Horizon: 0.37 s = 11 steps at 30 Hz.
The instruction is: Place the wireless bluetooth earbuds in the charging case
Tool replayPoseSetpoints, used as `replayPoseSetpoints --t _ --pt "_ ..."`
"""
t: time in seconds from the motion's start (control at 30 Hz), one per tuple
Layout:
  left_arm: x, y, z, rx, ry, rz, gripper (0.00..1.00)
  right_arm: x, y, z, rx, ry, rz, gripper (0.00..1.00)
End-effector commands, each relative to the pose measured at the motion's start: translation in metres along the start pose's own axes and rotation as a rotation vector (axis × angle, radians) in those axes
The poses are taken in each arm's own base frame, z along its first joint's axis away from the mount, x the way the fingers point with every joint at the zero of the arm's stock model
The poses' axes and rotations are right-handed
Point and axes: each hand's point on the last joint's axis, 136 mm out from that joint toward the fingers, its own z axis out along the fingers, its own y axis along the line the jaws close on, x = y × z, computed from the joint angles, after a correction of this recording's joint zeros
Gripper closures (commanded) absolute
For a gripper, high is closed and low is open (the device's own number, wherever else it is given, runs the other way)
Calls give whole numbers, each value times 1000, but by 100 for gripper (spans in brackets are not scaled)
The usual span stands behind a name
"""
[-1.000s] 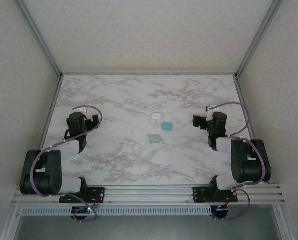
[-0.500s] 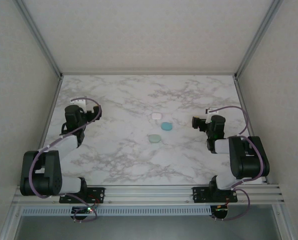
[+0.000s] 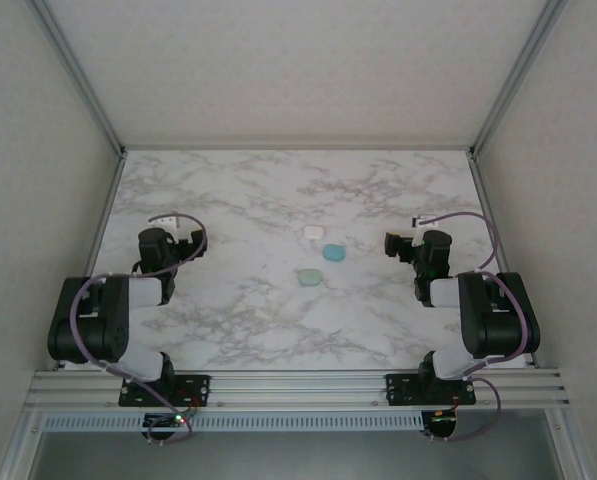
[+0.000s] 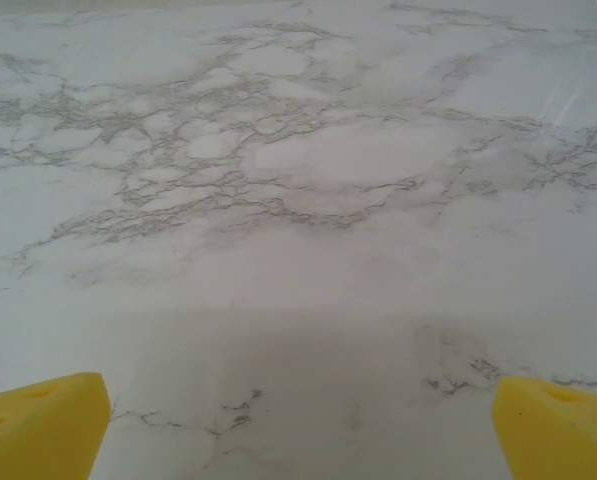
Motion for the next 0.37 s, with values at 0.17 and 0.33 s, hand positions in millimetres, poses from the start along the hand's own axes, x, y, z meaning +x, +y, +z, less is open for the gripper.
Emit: replayPoseSetpoints --t 0.17,0.33 --pt "-21 6 -2 -98 -98 -7 0 -12 0 0 10 -42 0 1" --pt "-21 6 -1 -98 -99 -7 0 -12 0 0 10 -42 0 1"
